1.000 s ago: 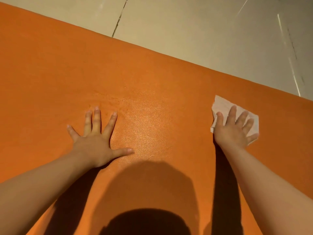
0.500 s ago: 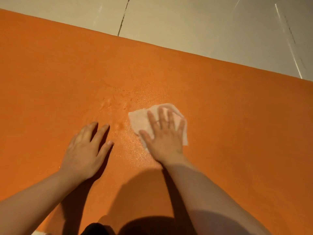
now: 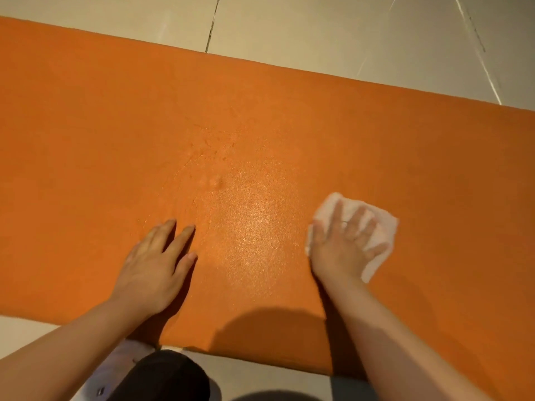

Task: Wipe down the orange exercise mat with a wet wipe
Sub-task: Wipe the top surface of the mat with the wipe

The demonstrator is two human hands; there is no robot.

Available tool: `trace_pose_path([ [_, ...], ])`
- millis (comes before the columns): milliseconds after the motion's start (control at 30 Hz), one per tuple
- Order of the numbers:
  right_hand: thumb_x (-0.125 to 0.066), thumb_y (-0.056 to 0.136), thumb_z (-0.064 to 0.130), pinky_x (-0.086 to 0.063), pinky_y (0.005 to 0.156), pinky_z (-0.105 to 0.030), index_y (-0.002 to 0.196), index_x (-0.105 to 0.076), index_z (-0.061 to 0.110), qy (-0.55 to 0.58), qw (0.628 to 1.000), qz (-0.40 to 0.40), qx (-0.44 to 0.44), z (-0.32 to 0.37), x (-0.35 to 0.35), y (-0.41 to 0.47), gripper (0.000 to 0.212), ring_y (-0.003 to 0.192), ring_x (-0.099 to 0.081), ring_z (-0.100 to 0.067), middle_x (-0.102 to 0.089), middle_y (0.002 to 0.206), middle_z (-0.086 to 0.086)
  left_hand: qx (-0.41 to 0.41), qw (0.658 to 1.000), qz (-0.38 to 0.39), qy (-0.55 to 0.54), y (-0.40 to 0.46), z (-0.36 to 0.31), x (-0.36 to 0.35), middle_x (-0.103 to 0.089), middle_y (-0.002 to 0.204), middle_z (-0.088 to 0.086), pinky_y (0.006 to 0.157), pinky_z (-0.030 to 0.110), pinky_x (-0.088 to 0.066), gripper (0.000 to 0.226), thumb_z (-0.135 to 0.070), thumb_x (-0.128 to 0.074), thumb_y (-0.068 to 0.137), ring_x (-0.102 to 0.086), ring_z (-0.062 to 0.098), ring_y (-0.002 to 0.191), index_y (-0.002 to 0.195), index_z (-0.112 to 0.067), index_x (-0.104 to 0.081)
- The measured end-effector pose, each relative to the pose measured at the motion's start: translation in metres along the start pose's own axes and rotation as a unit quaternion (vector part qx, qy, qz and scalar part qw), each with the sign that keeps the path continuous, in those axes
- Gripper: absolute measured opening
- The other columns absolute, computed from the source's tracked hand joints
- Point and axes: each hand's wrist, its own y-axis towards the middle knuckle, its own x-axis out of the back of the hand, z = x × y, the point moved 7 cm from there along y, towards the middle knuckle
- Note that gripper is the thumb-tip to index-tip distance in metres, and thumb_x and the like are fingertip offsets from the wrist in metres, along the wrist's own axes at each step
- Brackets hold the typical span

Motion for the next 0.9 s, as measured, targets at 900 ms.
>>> trace_pose_path([
  [900, -0.024, 0.093, 0.058, -0.004, 0.110, -0.065, 0.152, -0.033, 0.025, -0.029, 0.988, -0.050, 0.144, 0.023, -0.054, -0.129, 0.068, 0.144, -0.022, -0.043, -0.028, 0.159, -0.011, -0.067, 0.997, 0.018, 0.043, -0.055, 0.006, -0.018, 0.007, 0.165, -0.008, 0.121, 0.037, -0.002, 0.080, -0.069, 0.000, 0.082, 0.006, 0.016, 0.152, 0.156, -0.038, -0.004],
])
